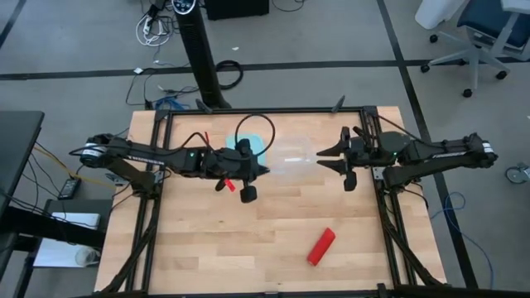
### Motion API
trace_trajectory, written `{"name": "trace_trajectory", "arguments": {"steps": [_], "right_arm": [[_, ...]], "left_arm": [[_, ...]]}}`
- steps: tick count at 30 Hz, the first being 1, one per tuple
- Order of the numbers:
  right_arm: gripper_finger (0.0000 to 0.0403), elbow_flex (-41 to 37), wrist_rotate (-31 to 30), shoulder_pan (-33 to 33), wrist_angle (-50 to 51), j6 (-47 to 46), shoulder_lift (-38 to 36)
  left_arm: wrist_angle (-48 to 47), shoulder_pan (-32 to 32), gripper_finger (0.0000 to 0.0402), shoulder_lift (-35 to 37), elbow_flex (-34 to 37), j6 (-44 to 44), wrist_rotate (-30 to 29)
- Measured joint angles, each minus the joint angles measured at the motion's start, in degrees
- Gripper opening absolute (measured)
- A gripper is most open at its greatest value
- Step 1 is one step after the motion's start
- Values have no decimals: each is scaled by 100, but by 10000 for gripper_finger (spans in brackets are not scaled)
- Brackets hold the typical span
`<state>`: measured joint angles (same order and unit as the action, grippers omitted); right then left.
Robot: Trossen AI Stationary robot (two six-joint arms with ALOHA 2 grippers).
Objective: Roll bandage
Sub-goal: Open the transparent zip lock bag
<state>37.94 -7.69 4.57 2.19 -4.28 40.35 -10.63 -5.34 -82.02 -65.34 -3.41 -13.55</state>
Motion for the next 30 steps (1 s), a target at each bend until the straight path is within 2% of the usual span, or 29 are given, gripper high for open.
{"name": "trace_trajectory", "arguments": {"steps": [3, 13, 20, 23, 26, 30], "right_arm": [[114, -292, -8, 29, 55, -218, -3], [114, -488, 135, 29, -270, -411, 452], [106, -488, 147, 29, -769, -169, 936], [75, -488, 147, 25, -839, -41, 1002], [20, -488, 168, 25, -890, 47, 998], [4, -488, 197, 25, -797, -37, 992]], "left_arm": [[40, 40, 0, 0, 110, -236, 379], [52, 47, 0, -2, 140, -303, 426], [21, 48, 0, -2, 140, -278, 427], [-4, 48, 0, -4, 140, -273, 427], [-68, 47, 0, -4, 140, -268, 420], [8, 48, 8, -7, 140, -260, 236]]}}
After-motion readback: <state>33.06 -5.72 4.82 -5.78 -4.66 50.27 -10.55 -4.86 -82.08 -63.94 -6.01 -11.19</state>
